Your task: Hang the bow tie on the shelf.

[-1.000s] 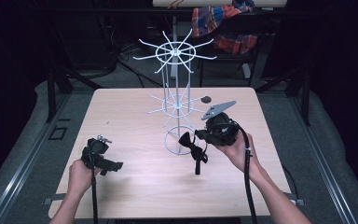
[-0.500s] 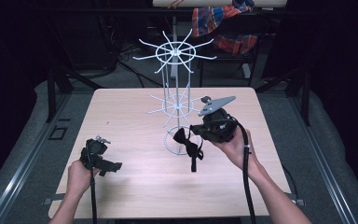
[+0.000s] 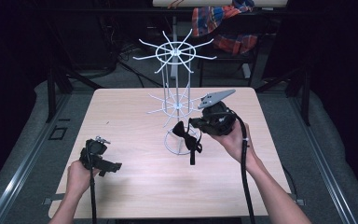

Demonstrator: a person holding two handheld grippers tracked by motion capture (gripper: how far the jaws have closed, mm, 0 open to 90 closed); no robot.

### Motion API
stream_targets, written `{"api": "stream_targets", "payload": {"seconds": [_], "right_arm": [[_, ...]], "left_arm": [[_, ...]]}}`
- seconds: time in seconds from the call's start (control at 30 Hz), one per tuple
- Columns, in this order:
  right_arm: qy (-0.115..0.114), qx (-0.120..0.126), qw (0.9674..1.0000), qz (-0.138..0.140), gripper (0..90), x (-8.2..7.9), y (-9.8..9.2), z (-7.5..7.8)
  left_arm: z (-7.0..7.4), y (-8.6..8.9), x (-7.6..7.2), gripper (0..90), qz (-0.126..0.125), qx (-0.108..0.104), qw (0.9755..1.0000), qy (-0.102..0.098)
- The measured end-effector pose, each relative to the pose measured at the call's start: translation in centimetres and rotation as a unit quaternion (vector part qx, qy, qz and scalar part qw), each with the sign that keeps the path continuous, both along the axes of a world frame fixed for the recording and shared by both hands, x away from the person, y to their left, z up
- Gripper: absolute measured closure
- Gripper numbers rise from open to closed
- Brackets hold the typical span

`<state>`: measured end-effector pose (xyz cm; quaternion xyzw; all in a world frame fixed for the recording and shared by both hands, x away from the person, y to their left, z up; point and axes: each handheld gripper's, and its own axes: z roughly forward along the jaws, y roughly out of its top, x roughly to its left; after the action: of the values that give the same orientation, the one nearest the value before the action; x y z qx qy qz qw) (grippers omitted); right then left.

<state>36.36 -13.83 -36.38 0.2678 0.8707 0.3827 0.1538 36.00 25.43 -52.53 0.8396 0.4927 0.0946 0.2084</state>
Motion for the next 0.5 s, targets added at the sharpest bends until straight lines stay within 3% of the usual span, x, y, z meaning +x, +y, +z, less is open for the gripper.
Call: {"api": "stream_targets", "payload": {"seconds": [0.5], "right_arm": [[0.017, -0.001, 0.9998, -0.010, 89.7, 1.4, -0.6, -1.4]], "left_arm": [[-0.1, 0.0, 0.0, 1.1, -0.002, 0.003, 1.0000, 0.005]]}}
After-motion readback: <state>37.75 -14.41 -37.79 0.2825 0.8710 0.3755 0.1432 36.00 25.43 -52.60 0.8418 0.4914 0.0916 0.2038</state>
